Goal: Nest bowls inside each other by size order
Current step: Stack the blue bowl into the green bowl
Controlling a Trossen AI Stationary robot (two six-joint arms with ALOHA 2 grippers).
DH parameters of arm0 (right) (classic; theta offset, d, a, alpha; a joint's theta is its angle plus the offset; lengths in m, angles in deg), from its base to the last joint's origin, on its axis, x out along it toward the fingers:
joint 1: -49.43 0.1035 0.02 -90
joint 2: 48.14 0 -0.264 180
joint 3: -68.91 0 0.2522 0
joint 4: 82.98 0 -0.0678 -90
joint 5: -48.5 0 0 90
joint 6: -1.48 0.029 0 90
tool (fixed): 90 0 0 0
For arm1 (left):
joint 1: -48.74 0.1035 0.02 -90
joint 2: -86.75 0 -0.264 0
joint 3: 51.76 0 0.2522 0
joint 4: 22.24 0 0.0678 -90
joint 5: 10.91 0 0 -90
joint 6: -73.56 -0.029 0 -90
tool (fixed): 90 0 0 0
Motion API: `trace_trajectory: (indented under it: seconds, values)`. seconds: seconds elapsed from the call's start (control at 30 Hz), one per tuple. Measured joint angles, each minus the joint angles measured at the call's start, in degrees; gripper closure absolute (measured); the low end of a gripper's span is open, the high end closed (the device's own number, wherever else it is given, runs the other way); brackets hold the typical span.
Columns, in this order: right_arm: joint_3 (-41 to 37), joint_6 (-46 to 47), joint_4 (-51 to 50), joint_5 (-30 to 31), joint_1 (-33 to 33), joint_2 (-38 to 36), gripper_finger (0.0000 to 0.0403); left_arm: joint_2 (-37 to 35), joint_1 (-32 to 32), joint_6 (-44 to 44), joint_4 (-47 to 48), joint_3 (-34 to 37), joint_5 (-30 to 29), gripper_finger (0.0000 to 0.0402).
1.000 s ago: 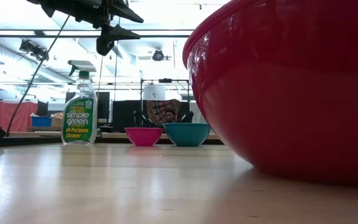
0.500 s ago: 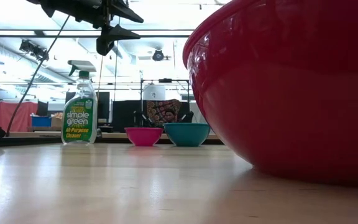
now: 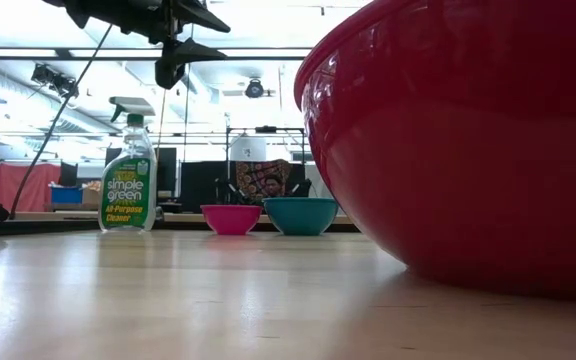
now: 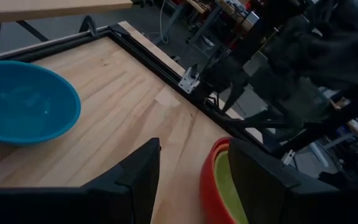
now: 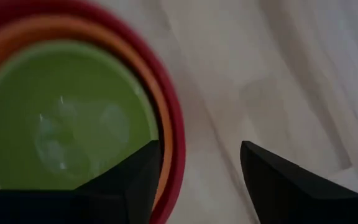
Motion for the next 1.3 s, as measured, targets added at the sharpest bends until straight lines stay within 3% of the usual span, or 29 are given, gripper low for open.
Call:
trace_trajectory:
  seconds: [0.23,0.57,0.77,0.97,1.17,1.3]
  values:
    - [0.0,-1.6,7.9,0.6,-5.3,1.6,0.0175,0.1,0.0,6.7,-0.3,0.0,-0.1,0.0209]
    - [0.1,-11.0,22.7,-1.3,-17.3,4.4,0.0175,0.1,0.0,8.7,-5.9,0.0,-0.6,0.0209]
    - [0.1,-10.2,28.2,-5.5,-23.4,8.5,0.0175,0.1,0.0,8.0,-6.2,0.0,-7.3,0.0209]
    - [0.1,-10.1,31.2,-7.2,-27.3,12.2,0.0175,0.1,-1.0,5.8,-5.1,0.0,-9.8,0.0209]
    - [0.6,-8.6,37.3,-9.5,-29.5,14.3,0.0176,0.1,-5.0,-2.7,-2.2,0.0,-22.1,0.0209]
    - [0.7,-7.3,39.6,-4.2,-31.4,15.2,0.0176,0.1,-6.2,-5.8,-2.7,0.9,-22.5,0.0209]
